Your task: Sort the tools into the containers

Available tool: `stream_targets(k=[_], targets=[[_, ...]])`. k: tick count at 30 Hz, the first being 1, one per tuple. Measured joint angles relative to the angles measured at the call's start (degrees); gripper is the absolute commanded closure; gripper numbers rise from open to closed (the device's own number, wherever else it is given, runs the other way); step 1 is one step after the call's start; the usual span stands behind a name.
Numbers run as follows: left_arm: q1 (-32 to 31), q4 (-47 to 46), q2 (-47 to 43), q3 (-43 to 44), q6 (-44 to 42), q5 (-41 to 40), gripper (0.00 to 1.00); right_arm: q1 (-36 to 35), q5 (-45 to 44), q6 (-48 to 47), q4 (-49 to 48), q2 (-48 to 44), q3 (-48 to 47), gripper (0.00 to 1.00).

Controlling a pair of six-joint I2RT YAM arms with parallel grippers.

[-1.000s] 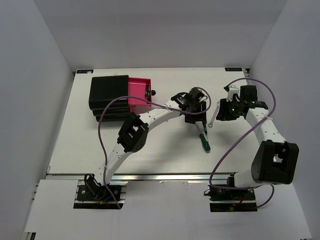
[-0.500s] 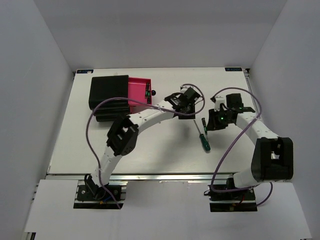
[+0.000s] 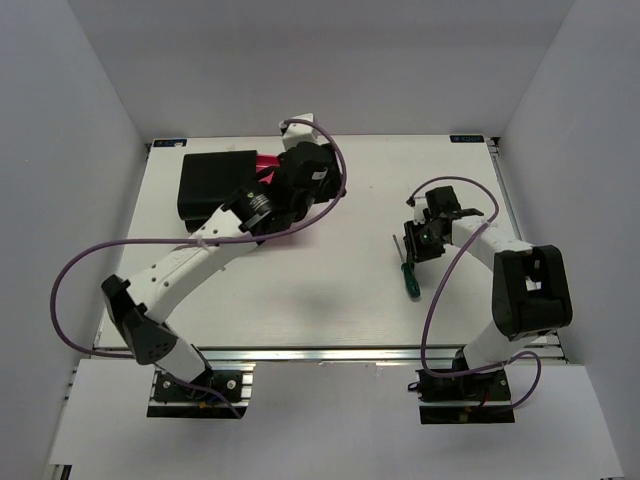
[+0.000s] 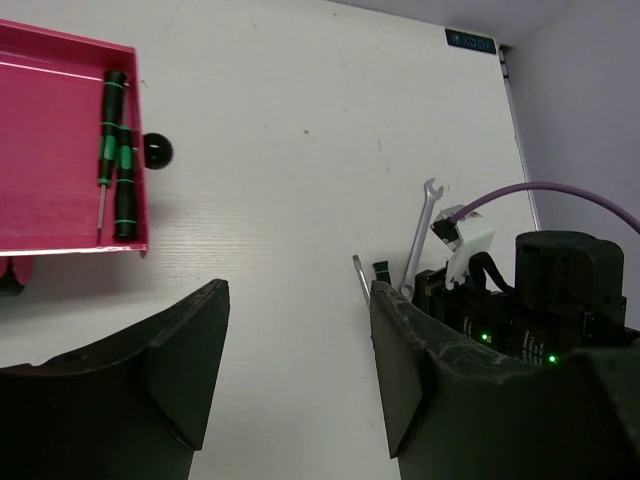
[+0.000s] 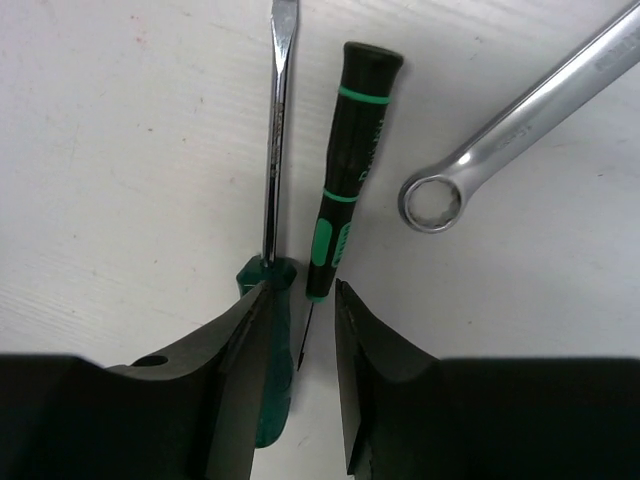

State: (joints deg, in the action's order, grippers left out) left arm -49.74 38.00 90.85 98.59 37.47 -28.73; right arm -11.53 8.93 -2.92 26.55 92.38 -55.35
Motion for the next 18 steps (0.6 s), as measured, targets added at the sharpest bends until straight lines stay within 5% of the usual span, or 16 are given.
stream_targets(k=[18], targets=[[0.02, 2.34, -6.21, -9.77, 1.20, -5.77, 0.31, -0.87, -4.72, 2.40, -3.15, 8.94, -6.32, 0.67]])
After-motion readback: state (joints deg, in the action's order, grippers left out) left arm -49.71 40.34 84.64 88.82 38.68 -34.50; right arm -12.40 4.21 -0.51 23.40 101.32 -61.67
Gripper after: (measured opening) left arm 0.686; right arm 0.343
